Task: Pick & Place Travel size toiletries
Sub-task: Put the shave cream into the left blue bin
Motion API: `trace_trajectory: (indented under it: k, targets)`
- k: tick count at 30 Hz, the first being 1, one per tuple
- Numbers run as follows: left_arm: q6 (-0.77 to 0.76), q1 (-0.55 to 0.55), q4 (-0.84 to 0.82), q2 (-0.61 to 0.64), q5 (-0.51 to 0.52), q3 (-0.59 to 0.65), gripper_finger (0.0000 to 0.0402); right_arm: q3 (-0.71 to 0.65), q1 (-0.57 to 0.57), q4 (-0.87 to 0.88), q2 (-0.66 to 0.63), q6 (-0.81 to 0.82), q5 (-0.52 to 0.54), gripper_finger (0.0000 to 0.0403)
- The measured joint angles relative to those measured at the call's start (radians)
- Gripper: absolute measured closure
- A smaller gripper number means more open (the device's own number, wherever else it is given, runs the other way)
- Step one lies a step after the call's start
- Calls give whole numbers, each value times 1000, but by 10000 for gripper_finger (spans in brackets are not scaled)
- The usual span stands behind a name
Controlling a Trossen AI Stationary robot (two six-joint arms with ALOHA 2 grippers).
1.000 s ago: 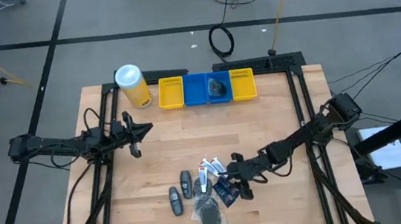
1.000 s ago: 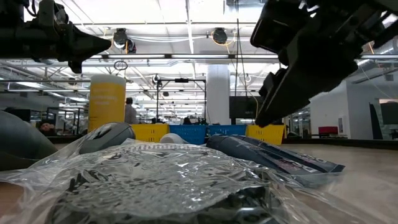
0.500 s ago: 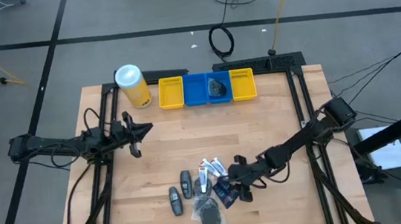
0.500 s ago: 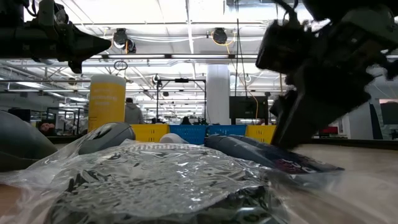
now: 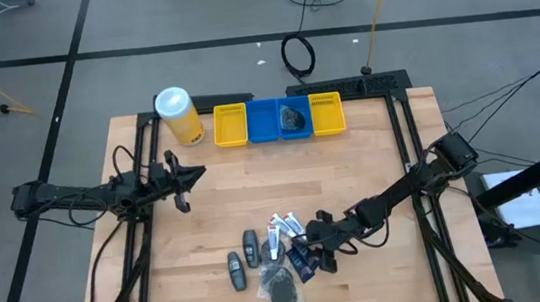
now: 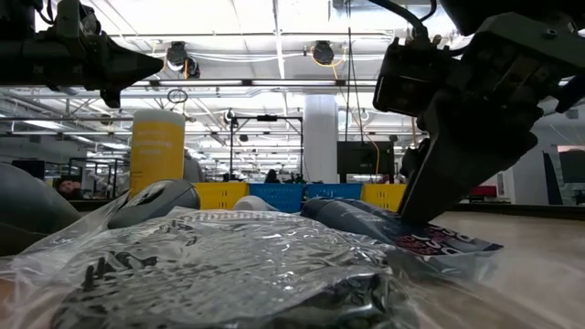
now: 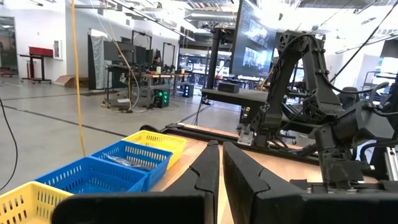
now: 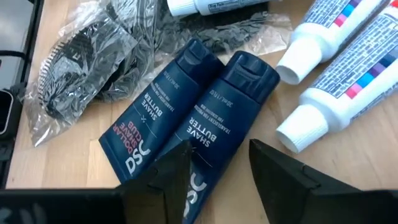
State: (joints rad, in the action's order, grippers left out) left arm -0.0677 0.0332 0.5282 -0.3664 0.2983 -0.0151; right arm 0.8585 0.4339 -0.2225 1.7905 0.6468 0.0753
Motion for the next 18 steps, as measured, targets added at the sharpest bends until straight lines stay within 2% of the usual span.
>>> trace_trajectory:
  k: [8,18]
  targets:
    - [-2,0,0,0,0,0,380,0,0,-27,0,48,0,191]
    - [-1,0,0,0,0,0,380,0,0,-58,16,126,7,189]
